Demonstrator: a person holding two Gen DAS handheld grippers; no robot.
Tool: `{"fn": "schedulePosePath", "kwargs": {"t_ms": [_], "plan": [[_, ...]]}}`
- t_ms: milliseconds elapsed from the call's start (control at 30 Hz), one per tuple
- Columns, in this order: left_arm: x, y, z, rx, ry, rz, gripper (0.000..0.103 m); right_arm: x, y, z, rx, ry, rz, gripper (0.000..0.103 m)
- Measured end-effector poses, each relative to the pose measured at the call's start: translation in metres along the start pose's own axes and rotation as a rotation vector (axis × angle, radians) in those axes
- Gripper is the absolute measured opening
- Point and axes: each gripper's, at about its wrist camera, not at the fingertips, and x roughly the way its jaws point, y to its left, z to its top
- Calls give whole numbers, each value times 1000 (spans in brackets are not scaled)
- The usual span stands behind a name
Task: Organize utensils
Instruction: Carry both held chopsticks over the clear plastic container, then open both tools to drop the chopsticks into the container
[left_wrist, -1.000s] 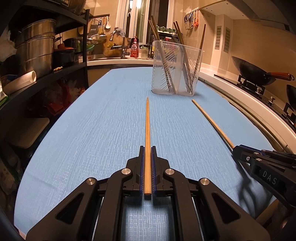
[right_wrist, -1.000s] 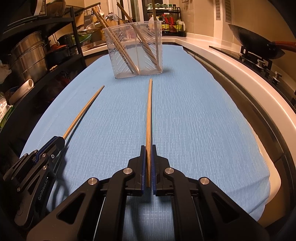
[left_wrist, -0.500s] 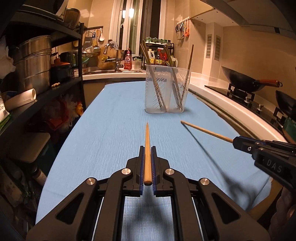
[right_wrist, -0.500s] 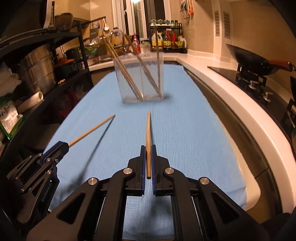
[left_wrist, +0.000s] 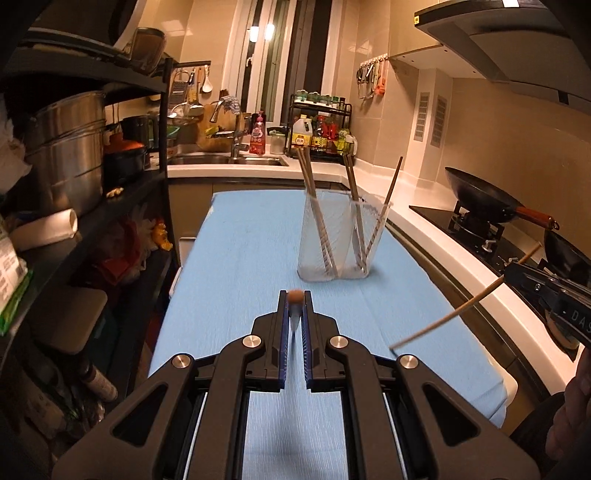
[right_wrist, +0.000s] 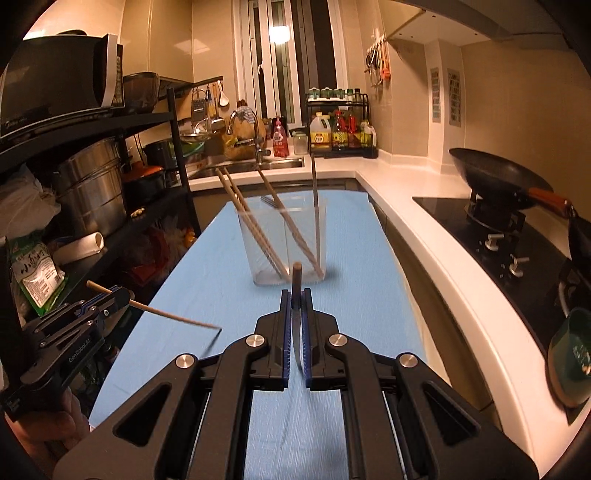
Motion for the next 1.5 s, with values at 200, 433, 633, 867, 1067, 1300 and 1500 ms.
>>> {"fn": "schedulePosePath", "kwargs": {"t_ms": [200, 433, 633, 867, 1067, 1300, 1500], "plan": [[11, 1, 38, 20, 27, -26, 6, 9, -2, 38, -7, -20, 4, 5], [26, 4, 91, 14, 76, -71, 6, 16, 1, 93, -26, -44, 22, 5], [28, -7, 155, 42, 70, -111, 6, 23, 11, 156, -76, -92, 25, 5], [38, -29, 223, 82, 9, -132, 6, 46, 20, 215, -112, -147, 24, 5], [88, -41, 233, 92, 64, -141, 6, 92, 15, 222, -124, -113, 12, 5], [139, -62, 213, 221, 135, -162, 8, 142, 2, 198, -113, -36, 15, 22], [119, -49, 208, 169, 22, -170, 37, 127, -13, 181, -72, -57, 9, 34]]}}
